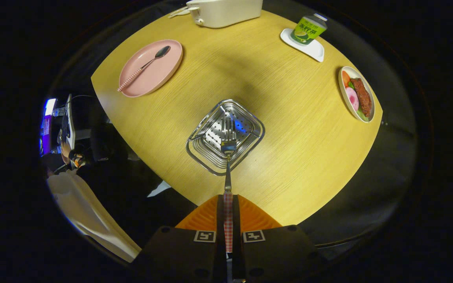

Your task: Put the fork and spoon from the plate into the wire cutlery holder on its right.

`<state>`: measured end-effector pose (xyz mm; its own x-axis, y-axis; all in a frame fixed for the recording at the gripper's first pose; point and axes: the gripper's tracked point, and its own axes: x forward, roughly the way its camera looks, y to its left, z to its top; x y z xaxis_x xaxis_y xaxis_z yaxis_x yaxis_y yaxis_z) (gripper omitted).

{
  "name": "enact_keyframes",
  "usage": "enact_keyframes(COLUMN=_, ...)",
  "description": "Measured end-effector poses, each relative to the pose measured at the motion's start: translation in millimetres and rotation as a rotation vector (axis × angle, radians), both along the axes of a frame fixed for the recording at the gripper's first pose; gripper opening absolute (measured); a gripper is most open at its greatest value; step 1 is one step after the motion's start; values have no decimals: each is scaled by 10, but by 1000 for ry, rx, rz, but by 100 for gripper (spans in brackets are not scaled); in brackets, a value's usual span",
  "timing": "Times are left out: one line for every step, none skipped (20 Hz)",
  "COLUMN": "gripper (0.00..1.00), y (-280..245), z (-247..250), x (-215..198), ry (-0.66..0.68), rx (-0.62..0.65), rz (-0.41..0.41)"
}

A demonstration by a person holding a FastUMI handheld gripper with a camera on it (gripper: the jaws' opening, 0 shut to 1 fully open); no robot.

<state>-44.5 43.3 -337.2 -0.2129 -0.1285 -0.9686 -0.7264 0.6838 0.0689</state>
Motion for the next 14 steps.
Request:
enact_keyframes(gripper=10, y=-1, z=-34, x=-9, ry=27, rx=-16, rz=5)
enact_keyframes(gripper=11, y=20, z=-57, x=-8, ry=52, rx=-31, rz=7)
enact_keyframes(gripper=10, y=36, z=-84, x=1, ry=71, rx=-41, rz=7)
enact_keyframes(gripper=10, y=68, z=-129, x=28, ry=82, rx=-46, rz=7)
enact_keyframes(gripper=11, y=89, z=-156, x=55, ry=90, rx=-52, rz=6)
enact_keyframes(gripper=11, y=102, z=-181, x=79, ry=90, rx=-57, rz=1)
enact_keyframes(gripper=14, y=115, z=-204, x=122, ry=86, rx=-57, rz=-4)
enact_keyframes(gripper=14, y=141, z=-218, x=146, ry=89, rx=-55, rz=-14)
enact_keyframes(gripper=16, y=162, z=-211, x=180, ry=89, rx=-48, rz=-24)
enact_keyframes(gripper=18, y=170, z=-205, x=222, ry=83, rx=-43, rz=-35)
enact_keyframes(gripper=22, y=197, z=-183, x=254, ry=76, rx=-33, rz=-43)
enact_keyframes(gripper=43, y=184, z=-179, x=283, ry=70, rx=-23, rz=-49)
enact_keyframes(gripper=64, y=213, z=-175, x=305, ry=58, rx=-2, rz=-61)
enact_keyframes(gripper=69, y=224, z=-136, x=331, ry=38, rx=11, rz=-66)
